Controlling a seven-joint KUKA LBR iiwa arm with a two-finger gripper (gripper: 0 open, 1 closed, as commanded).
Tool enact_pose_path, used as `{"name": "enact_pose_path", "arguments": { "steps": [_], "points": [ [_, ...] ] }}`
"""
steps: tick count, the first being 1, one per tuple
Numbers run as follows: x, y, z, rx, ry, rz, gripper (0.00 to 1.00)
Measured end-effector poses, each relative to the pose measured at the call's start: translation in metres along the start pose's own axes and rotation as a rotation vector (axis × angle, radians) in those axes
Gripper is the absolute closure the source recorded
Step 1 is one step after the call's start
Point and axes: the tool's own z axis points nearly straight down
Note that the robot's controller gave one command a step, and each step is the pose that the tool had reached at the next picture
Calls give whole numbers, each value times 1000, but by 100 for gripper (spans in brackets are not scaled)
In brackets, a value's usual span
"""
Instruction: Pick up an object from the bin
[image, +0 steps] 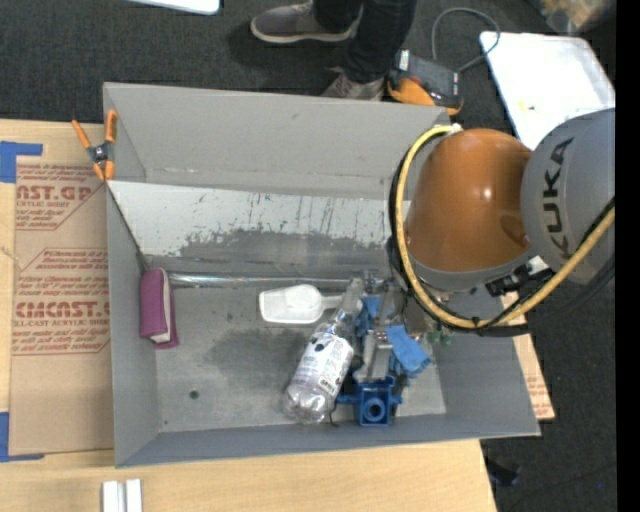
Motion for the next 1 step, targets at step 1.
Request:
{"name": "enact_pose_path", "arguments": {
  "steps": [1],
  "points": [
    [-1,0,-4,0,-8,-1,0]
  ]
}}
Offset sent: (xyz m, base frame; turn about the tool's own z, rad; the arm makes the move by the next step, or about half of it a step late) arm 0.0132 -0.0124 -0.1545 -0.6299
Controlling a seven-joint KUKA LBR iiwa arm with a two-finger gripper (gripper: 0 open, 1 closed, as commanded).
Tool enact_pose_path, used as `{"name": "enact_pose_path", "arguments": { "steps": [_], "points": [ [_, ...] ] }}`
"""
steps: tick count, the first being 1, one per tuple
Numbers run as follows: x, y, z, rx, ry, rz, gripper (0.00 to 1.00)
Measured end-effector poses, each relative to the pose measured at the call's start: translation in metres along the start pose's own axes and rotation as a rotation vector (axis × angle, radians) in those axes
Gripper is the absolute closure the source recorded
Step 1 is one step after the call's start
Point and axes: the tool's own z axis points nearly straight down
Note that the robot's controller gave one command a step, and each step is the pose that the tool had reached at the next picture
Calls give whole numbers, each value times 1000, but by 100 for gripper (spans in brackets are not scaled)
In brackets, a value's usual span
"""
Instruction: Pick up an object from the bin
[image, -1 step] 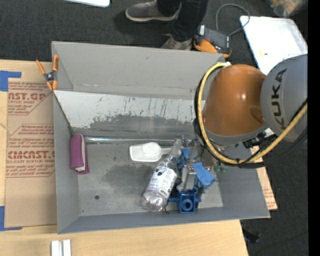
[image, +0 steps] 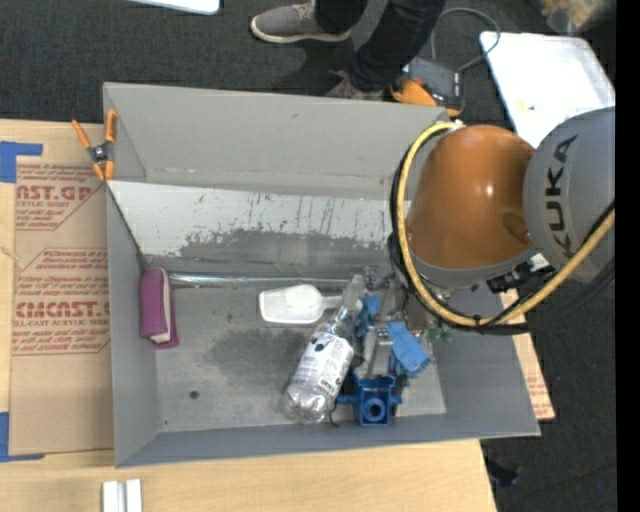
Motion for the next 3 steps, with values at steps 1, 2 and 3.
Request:
{"name": "enact_pose_path", "arguments": {
  "steps": [1,2,3],
  "points": [
    [-4,-4,55,0,2,-212,0],
    [3,-3,73,-1,2,-601,0],
    [-3,0,78,-3,5,-774,0]
  ]
}}
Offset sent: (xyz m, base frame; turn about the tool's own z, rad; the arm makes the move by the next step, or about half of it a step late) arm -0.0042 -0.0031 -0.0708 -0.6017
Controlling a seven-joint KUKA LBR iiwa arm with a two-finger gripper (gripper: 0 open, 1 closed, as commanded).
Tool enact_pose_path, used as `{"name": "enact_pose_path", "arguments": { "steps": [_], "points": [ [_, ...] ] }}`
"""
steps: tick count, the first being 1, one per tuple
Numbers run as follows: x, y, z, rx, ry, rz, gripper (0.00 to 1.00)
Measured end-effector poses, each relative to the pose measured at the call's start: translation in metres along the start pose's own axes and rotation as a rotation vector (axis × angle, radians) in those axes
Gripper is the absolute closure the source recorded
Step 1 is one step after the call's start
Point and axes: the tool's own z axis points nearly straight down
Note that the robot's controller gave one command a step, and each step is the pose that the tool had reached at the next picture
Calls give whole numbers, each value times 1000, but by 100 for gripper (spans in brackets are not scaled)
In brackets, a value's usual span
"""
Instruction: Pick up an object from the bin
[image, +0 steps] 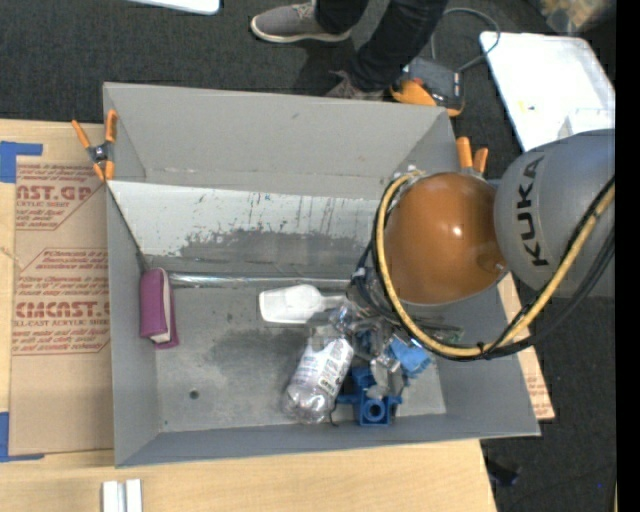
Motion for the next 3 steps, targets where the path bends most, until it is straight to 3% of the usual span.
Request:
{"name": "enact_pose_path", "arguments": {
  "steps": [1,2,3],
  "points": [
    [-23,-6,78,-18,35,-399,0],
    [-16,-6,58,-4,8,-401,100],
    [-16,-6,58,-4,8,-401,100]
  ]
}}
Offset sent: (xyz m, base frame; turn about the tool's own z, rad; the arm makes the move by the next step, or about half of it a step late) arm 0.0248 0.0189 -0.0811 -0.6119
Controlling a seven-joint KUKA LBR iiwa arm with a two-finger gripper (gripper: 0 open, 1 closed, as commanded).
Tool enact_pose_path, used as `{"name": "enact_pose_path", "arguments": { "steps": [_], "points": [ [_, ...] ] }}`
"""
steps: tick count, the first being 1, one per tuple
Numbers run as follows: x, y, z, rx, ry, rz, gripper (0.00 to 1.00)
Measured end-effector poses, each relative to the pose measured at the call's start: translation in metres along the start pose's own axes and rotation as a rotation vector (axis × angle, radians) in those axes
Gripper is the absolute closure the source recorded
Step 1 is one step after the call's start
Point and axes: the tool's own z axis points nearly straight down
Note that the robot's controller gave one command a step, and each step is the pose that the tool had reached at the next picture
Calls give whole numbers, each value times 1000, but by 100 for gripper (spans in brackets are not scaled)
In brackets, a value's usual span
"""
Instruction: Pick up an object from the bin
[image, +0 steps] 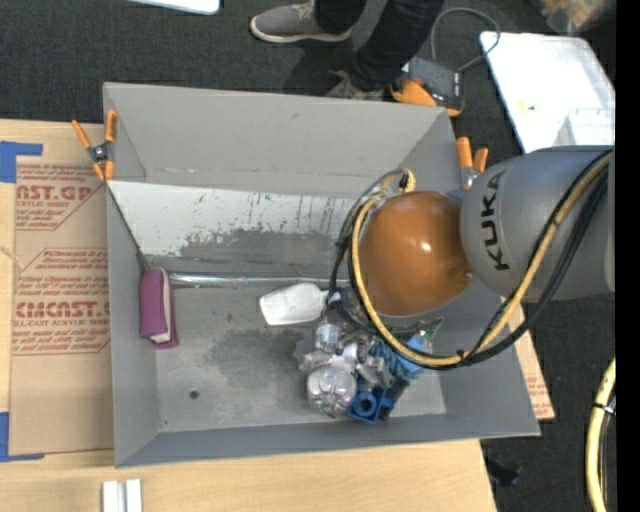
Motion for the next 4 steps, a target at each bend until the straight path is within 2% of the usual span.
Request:
{"name": "enact_pose_path", "arguments": {
  "steps": [1,2,4],
  "points": [
    [0,0,-13,-1,-2,2,100],
    [0,2,-43,-5,0,2,100],
    [-1,2,-133,-6,-2,4,100]
  ]
}}
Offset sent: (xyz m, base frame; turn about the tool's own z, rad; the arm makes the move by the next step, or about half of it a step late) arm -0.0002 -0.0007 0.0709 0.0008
